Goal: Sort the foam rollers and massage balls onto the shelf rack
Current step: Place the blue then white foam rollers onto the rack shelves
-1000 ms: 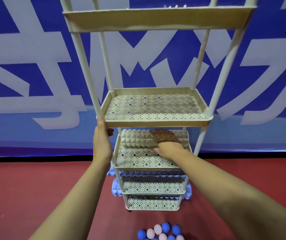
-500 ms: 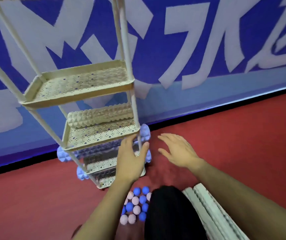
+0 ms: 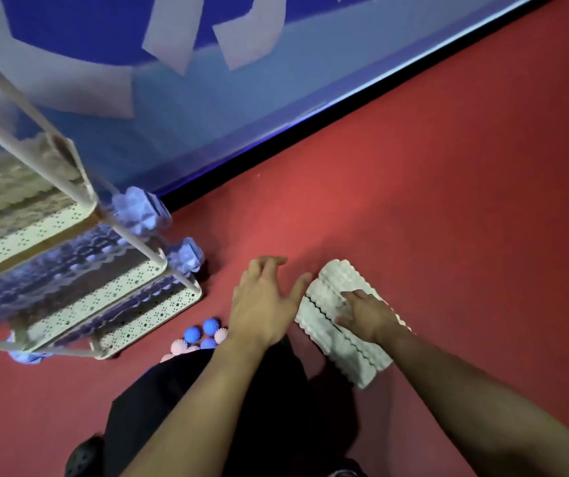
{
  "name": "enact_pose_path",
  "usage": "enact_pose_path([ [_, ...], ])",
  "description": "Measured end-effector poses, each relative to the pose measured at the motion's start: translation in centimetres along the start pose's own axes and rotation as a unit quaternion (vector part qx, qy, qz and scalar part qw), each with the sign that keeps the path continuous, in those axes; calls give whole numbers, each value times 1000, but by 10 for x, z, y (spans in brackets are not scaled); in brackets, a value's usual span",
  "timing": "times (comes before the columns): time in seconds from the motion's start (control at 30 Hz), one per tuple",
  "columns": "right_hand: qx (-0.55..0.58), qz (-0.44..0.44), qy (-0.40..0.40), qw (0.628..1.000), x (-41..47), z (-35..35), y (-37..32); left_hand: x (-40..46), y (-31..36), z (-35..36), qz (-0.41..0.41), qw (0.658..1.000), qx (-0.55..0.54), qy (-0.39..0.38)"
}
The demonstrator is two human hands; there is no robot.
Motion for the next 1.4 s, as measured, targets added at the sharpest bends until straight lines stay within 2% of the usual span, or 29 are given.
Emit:
enact_pose_path([
  [0.27,72,132,-47,987,72,40,55,27,-11,28,42,998,-19,-30],
  [0.37,90,161,-58,981,86,61,64,37,-18,30,25,999,-17,-37],
  [0.53,88,191,7,978,94,75,62,46,-22,32,17,999,-12,-27],
  [0.63,72,176,59,980,81,73,44,49,-21,34,2,999,-14,-35],
  [0.73,157,155,103,970,60,55,12,52,-15,36,-20,998,-39,-35],
  [0.83,353,126,152,915,30,24,-28,54,-7,37,-78,990,-111,-25],
  [0.93,553,81,174,811,-7,-29,-66,45,5,34,-125,956,-267,2],
  [1.0,625,76,182,755,-28,-71,-83,35,17,22,-100,944,-314,8],
  [1.17,734,3,185,653,-72,-160,-138,10,34,-63,25,973,-226,46],
  [1.33,805,-99,117,573,-117,-200,-225,-20,15,-169,69,984,-142,79],
  [1.4,827,-134,70,541,-134,-201,-261,-37,-2,-205,55,989,-97,93],
])
Point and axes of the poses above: each hand's wrist, its own x-axis towards the middle knuckle, its own z-axis out of the palm, y = z × x, the point moved 1 cm from there along x, towards the middle knuckle, and after that the axes turned 1 degree about y, right-handed, at the moved point
